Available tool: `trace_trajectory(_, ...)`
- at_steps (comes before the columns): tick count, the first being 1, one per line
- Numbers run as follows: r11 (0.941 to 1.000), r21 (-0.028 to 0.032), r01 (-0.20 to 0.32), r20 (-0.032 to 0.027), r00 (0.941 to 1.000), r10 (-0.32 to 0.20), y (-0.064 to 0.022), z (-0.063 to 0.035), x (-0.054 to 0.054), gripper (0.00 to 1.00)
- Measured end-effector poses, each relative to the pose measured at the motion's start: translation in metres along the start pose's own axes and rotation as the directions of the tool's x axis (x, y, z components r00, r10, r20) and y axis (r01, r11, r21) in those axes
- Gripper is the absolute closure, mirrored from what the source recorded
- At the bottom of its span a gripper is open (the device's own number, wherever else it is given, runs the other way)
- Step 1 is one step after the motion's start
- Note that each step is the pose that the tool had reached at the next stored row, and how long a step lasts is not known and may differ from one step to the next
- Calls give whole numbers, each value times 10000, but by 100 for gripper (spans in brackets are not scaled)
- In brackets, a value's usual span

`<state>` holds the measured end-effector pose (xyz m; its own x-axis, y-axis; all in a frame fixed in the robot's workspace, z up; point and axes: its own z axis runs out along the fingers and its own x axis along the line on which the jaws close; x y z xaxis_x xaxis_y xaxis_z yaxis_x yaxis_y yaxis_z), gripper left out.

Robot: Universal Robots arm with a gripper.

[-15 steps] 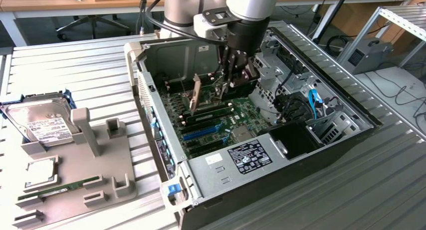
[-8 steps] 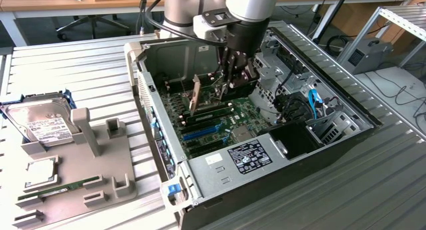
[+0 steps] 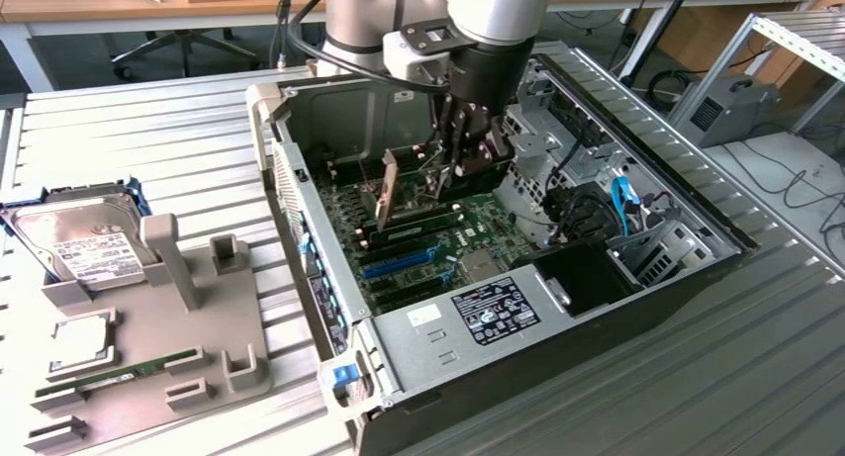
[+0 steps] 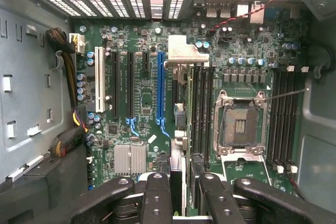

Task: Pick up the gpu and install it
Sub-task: 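Insert the gpu into the slot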

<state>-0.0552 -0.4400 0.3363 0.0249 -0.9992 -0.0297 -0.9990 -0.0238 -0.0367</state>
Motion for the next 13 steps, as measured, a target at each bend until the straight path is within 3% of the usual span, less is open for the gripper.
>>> trace_trajectory(13, 10000, 0, -1, 0, 10000, 1, 4, 25, 4, 74)
